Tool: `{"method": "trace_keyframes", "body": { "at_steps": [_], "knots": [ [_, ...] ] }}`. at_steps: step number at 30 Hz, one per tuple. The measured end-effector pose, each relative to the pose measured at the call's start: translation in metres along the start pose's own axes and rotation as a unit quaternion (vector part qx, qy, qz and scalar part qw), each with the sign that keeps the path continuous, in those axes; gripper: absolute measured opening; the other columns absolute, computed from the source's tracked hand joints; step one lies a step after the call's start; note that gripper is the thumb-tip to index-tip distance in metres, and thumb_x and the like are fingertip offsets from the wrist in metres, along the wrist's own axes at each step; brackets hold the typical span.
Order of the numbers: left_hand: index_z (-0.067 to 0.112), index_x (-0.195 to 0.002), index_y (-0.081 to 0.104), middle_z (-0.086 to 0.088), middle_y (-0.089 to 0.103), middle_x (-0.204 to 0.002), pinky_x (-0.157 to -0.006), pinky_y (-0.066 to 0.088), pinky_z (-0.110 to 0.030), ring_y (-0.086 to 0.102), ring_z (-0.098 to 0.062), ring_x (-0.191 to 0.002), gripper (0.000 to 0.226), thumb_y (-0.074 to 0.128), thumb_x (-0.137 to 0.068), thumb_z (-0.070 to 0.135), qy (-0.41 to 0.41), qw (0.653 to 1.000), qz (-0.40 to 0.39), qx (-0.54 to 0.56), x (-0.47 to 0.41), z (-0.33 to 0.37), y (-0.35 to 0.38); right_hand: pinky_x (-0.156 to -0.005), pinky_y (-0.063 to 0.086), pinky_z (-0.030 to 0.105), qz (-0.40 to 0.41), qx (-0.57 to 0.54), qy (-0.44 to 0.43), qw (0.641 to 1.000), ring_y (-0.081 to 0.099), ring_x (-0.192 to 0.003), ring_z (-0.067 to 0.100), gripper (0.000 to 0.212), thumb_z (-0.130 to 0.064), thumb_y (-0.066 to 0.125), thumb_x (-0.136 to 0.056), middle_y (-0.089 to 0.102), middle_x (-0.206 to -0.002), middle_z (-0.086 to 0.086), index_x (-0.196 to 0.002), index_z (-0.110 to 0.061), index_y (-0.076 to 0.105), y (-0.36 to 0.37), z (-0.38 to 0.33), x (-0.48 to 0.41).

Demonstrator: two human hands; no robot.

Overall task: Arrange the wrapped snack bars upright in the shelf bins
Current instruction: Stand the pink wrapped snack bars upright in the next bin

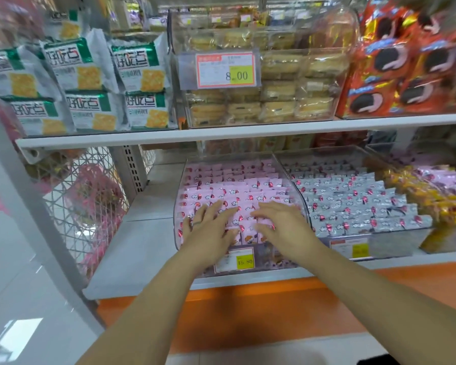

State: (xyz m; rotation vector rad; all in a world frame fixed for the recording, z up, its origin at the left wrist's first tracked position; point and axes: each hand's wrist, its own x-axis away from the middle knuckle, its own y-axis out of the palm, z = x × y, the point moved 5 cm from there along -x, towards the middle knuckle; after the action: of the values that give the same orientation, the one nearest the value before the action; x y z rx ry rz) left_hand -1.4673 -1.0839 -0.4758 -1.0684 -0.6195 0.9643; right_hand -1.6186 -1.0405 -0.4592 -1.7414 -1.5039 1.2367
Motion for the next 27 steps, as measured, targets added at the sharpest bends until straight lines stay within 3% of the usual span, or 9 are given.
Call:
{"method": "trace_keyframes", "body": {
  "at_steps": [1,3,5,7,12,16,18,22,27],
  "knots": [
    [0.045,-0.142,0.026,0.009,0.005,-0.158,-0.114,-0.008,-0.046,-0.004,-0.018,-0.145,0.047,0.041,-0.098,0.039,0.004,0.999,0.020,0.029,0.002,-0.001,-0.005,-0.114,0.022,0.037,0.031,-0.016,-0.014,0.999,0.041,-0.131,0.017,0.031,-0.029,0.056,-0.093,0.052,-0.137,-0.002,-0.123,-0.024,0.061,-0.015,0.000,0.002],
    [0.041,-0.136,0.040,0.009,0.022,-0.153,-0.114,-0.005,-0.043,0.010,-0.014,-0.142,0.043,0.049,-0.095,0.032,0.025,0.994,0.085,0.061,0.008,0.002,-0.016,-0.107,0.026,0.033,0.068,0.052,-0.047,0.995,0.050,-0.121,0.015,0.027,-0.027,0.062,-0.089,0.062,-0.124,-0.004,-0.115,-0.021,0.067,-0.049,0.004,0.005],
    [0.040,-0.128,0.051,0.014,0.040,-0.139,-0.112,0.001,-0.036,0.028,-0.009,-0.133,0.035,0.051,-0.094,0.032,0.074,0.986,0.145,0.047,0.014,0.014,-0.022,-0.107,0.024,0.036,0.036,0.149,-0.060,0.986,0.050,-0.120,0.014,0.026,-0.034,0.064,-0.087,0.066,-0.117,-0.009,-0.111,-0.025,0.069,-0.071,0.012,0.011],
    [0.040,-0.123,0.055,0.017,0.049,-0.126,-0.105,0.006,-0.030,0.039,-0.006,-0.121,0.030,0.050,-0.094,0.037,0.115,0.982,0.151,0.008,0.015,0.033,-0.017,-0.113,0.017,0.041,-0.032,0.190,-0.044,0.980,0.040,-0.129,0.013,0.029,-0.040,0.060,-0.088,0.063,-0.120,-0.014,-0.115,-0.030,0.066,-0.073,0.022,0.016],
    [0.036,-0.128,0.052,0.012,0.049,-0.127,-0.100,0.012,-0.034,0.046,-0.011,-0.117,0.039,0.046,-0.092,0.051,0.112,0.986,0.094,-0.076,-0.007,0.057,0.006,-0.116,-0.002,0.045,-0.071,0.237,-0.057,0.967,0.021,-0.139,0.013,0.031,-0.037,0.052,-0.093,0.059,-0.126,-0.016,-0.123,-0.033,0.059,-0.052,0.029,0.018],
    [0.035,-0.130,0.051,0.012,0.048,-0.129,-0.099,0.015,-0.033,0.047,-0.012,-0.115,0.042,0.050,-0.090,0.051,0.106,0.988,0.083,-0.074,-0.018,0.058,0.009,-0.116,-0.007,0.043,-0.047,0.229,-0.042,0.972,0.023,-0.137,0.014,0.021,-0.035,0.054,-0.093,0.065,-0.114,-0.014,-0.106,-0.027,0.068,-0.044,0.032,0.011],
    [0.035,-0.130,0.051,0.013,0.048,-0.130,-0.095,0.014,-0.031,0.048,-0.012,-0.111,0.041,0.051,-0.091,0.048,0.107,0.988,0.089,-0.068,-0.020,0.055,0.008,-0.117,-0.004,0.041,-0.034,0.219,-0.038,0.974,0.026,-0.135,0.014,0.019,-0.035,0.054,-0.092,0.066,-0.111,-0.009,-0.098,-0.026,0.070,-0.041,0.032,0.005],
    [0.043,-0.129,0.049,0.017,0.050,-0.128,-0.094,0.015,-0.030,0.048,-0.008,-0.110,0.037,0.051,-0.092,0.046,0.122,0.986,0.092,-0.059,-0.022,0.050,0.008,-0.113,0.017,0.040,0.007,0.176,-0.025,0.984,0.030,-0.133,0.021,0.015,-0.034,0.060,-0.089,0.062,-0.117,-0.002,-0.091,-0.027,0.073,-0.039,0.036,-0.001],
    [0.039,-0.117,0.059,0.020,0.053,-0.122,-0.092,0.014,-0.027,0.048,-0.005,-0.109,0.025,0.051,-0.093,0.042,0.154,0.984,0.070,-0.062,-0.016,0.048,0.011,-0.109,0.023,0.048,0.041,0.191,-0.114,0.974,0.053,-0.118,0.030,0.004,-0.022,0.074,-0.079,0.073,-0.080,-0.006,-0.077,-0.020,0.076,-0.030,0.031,0.015]
  ]
}}
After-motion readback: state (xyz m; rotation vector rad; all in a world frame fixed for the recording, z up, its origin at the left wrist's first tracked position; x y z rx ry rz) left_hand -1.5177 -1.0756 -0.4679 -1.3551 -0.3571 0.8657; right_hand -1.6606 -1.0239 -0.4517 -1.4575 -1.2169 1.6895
